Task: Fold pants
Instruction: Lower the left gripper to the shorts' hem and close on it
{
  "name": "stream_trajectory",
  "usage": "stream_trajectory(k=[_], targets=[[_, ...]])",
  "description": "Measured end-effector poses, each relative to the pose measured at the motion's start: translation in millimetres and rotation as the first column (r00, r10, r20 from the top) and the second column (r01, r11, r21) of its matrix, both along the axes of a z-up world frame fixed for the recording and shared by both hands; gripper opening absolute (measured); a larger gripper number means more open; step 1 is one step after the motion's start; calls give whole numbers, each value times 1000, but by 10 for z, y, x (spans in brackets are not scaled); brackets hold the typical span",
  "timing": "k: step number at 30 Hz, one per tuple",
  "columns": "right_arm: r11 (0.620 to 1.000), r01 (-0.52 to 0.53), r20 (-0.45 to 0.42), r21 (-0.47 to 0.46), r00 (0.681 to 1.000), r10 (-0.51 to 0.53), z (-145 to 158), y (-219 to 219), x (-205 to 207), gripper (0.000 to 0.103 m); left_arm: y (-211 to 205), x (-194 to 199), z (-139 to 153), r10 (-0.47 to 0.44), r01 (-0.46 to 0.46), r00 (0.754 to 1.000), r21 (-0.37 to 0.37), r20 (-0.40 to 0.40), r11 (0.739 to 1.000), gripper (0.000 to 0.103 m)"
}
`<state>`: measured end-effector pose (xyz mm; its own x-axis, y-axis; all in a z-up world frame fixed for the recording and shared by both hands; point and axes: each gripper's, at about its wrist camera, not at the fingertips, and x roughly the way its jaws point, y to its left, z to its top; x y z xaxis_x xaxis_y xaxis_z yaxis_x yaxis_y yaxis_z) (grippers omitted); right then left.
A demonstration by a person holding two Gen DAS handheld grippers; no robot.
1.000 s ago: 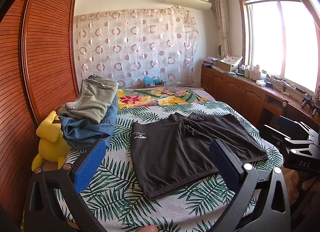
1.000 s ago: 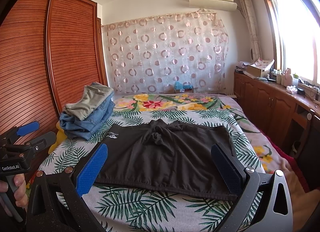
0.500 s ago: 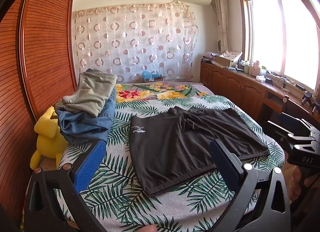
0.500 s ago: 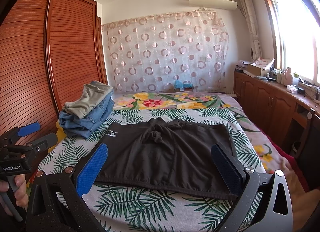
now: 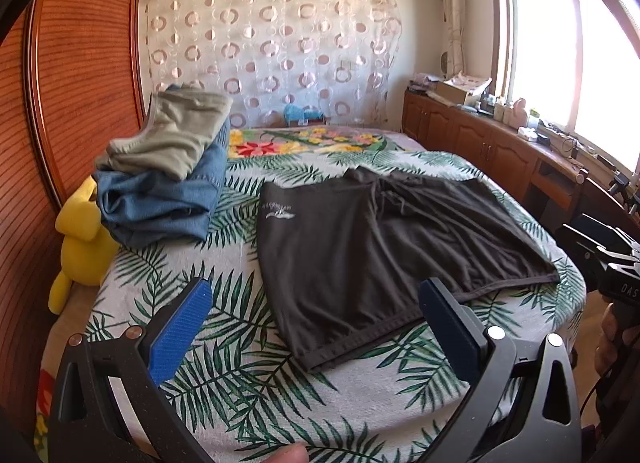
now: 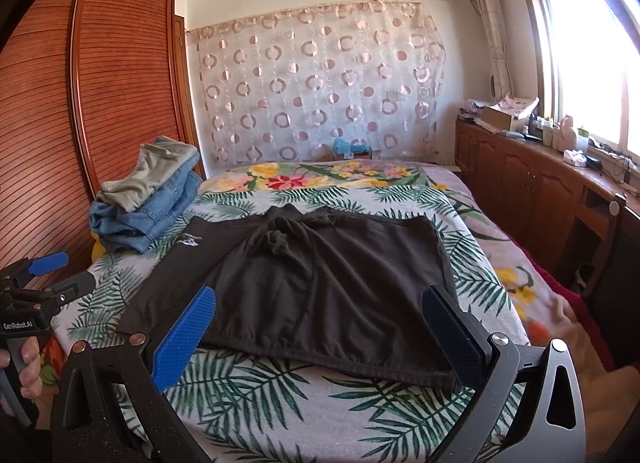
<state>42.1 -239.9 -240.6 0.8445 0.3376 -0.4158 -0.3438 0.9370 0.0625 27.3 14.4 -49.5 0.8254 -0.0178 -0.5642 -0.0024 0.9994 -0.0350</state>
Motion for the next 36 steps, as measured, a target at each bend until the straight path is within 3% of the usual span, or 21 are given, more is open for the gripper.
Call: stream_trajectory(k=[16, 24, 29, 33, 36], targets=[[999, 30, -92, -42, 995, -33, -81, -21, 171, 103, 144, 181, -405, -5, 6, 993, 9, -116, 1000, 103], [995, 0, -166, -101, 986, -17, -83, 18, 329, 103, 267, 191, -592, -30, 26, 984, -25, -177, 999, 103], [994, -11, -192, -109, 981, -10, -33, 11, 385, 103, 363, 159, -609, -46, 30, 981, -87, -187, 996, 90], [994, -35, -223, -100, 975, 12, -35, -5, 455, 103, 402, 140, -630, -63, 36, 978, -135, -201, 990, 70], [991, -37, -207, -128, 978, 10, -3, -15, 436, 103, 358, 104, -660, -85, 55, 974, -145, -211, 988, 62]])
